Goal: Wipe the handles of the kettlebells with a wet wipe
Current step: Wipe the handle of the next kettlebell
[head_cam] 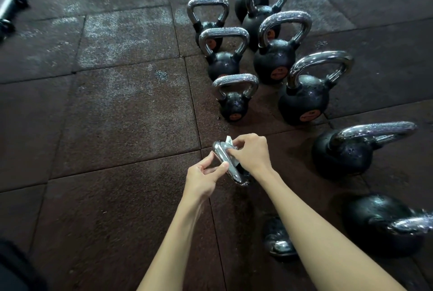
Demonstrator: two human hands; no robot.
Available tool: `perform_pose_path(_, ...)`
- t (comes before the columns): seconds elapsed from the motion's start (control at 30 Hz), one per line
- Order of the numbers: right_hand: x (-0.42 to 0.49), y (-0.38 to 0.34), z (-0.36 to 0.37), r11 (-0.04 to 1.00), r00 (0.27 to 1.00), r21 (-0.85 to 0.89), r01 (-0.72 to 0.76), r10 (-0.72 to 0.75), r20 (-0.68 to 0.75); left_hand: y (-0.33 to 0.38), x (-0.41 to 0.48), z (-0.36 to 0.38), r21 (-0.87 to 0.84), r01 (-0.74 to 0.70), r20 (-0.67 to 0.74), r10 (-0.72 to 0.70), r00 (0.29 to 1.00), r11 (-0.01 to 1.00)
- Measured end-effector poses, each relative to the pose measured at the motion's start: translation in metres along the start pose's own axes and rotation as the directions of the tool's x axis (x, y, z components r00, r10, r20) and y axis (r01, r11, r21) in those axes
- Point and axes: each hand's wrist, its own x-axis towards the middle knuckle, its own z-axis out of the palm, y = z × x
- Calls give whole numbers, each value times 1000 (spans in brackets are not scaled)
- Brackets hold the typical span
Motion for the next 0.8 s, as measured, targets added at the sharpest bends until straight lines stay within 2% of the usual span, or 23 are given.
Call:
perform_pose_path(0.1, 1, -1, -5, 994, 1000, 112, 6, -9, 29, -1, 2, 1, -3, -3, 8, 3, 1000, 1000)
perform_pose_path(0.17, 0, 2, -8, 992, 998, 125, 20, -26, 51, -2, 3, 1, 23, -25, 14, 25, 1000, 999)
perform_pose_path(0.33, -1, 6, 4, 997, 995, -32, 74, -72, 75, -1, 6, 2, 164, -124, 40, 119, 992, 979)
perform_pose_path(0.4, 2, 8, 5, 999, 997, 17, 46, -47, 61, 0, 9, 1, 196, -105, 31, 101, 994, 975)
perform_pose_path(0.5, 8, 12, -4, 981, 1000, 191, -20, 16, 26, 1, 12, -3, 202, -93, 19, 91, 996, 975)
perform_pose_path(0.57, 16, 11, -10, 969, 998, 247, -34, 17, 68, 1, 10, -4, 188, -100, 25, 97, 995, 977)
perform_pose_path(0.7, 19, 9, -18, 982, 981, 188, -8, -28, 192, 3, 8, -1, 182, -103, 26, 100, 995, 978)
perform_pose_path(0.8, 11, 16, -17, 979, 959, 204, -21, -38, 280, 4, 8, -2, 171, -110, 41, 104, 994, 979)
